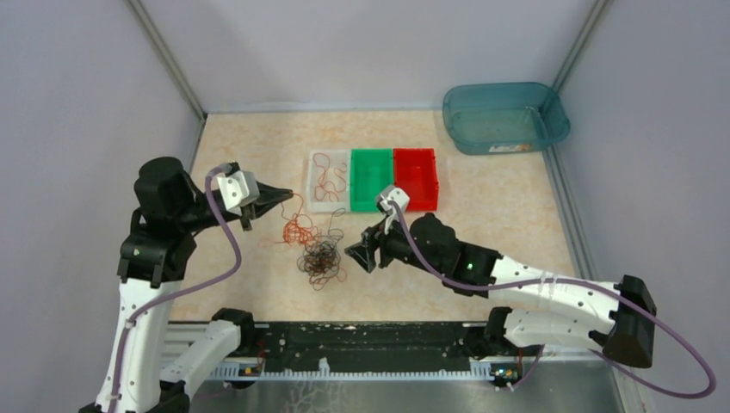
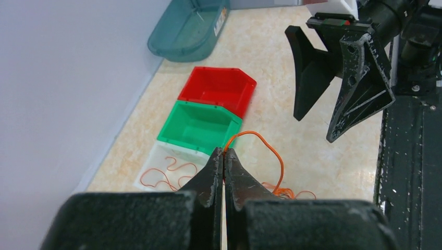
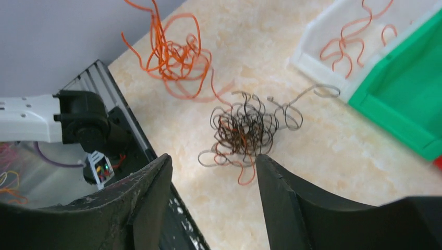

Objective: Untangle the cables

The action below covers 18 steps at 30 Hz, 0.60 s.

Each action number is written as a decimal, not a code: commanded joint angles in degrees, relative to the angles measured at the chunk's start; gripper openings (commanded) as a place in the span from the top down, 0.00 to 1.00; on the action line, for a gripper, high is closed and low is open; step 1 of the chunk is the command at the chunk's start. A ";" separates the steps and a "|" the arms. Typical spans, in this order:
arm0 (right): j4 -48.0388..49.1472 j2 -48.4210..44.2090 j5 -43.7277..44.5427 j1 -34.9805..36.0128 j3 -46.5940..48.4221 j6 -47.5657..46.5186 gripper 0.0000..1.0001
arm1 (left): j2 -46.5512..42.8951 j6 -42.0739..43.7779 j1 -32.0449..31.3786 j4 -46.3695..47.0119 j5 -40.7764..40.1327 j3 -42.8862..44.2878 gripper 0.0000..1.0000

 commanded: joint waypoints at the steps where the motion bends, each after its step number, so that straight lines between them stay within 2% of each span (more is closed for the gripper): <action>1: 3.89 2.83 0.38 0.06 9.87 -4.04 0.37 | 0.00 -4.27 -0.33 4.03 3.00 4.48 1.00; 4: 7.08 7.43 -3.91 -0.24 14.86 -5.88 0.35 | 0.09 -5.70 -0.33 4.44 4.01 6.37 1.00; 8: 15.96 12.99 -9.75 -0.20 19.32 -8.39 0.34 | 0.13 -7.54 -0.33 4.45 4.16 7.41 1.00; 13: 22.04 19.55 -16.43 -0.16 22.39 -8.50 0.36 | -0.39 -8.21 -0.33 4.44 3.63 7.41 1.00; 18: 28.23 24.01 -22.62 1.41 21.46 -5.42 0.37 | 0.15 -8.08 -0.33 4.45 3.33 7.82 1.00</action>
